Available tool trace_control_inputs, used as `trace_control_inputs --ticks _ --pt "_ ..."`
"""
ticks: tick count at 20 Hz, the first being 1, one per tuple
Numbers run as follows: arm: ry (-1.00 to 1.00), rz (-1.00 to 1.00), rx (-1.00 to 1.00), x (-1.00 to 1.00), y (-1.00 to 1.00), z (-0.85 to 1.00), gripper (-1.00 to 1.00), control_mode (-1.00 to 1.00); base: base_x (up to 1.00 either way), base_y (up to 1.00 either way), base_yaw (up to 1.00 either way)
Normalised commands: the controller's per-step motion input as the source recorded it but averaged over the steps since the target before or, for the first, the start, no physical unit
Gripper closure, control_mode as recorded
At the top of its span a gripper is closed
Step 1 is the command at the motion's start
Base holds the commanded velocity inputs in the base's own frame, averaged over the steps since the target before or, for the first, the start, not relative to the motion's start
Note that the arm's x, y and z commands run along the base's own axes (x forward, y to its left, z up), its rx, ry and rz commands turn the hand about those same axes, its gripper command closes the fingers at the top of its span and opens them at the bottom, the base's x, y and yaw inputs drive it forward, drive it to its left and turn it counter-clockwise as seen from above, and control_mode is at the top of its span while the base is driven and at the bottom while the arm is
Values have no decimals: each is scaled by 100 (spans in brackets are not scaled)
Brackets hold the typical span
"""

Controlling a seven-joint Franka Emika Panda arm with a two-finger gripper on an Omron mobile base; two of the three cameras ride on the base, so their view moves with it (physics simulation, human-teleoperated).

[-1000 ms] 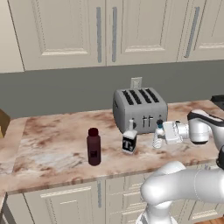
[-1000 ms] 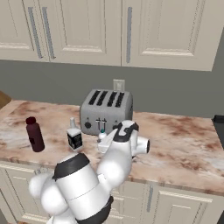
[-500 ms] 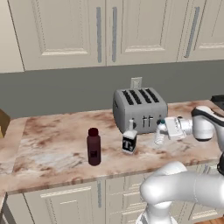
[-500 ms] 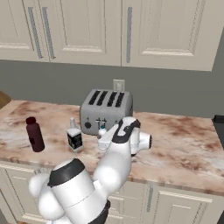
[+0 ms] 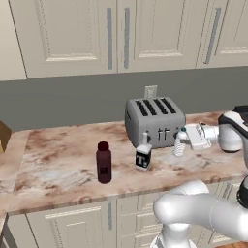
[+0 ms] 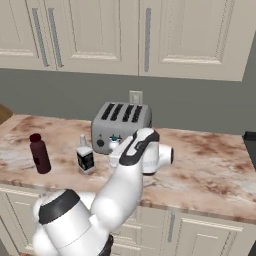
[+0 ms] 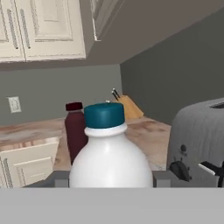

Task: Place the drinks on the dining counter in a tight cluster.

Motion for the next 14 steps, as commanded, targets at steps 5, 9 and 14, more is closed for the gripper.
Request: trace_control_inputs --ticks 5,9,14 --pt "1 0 -2 -22 4 29 100 -100 0 0 0" --pt "0 0 0 0 0 0 100 100 0 0 0" --pt "0 0 0 0 0 0 100 100 -35 2 0"
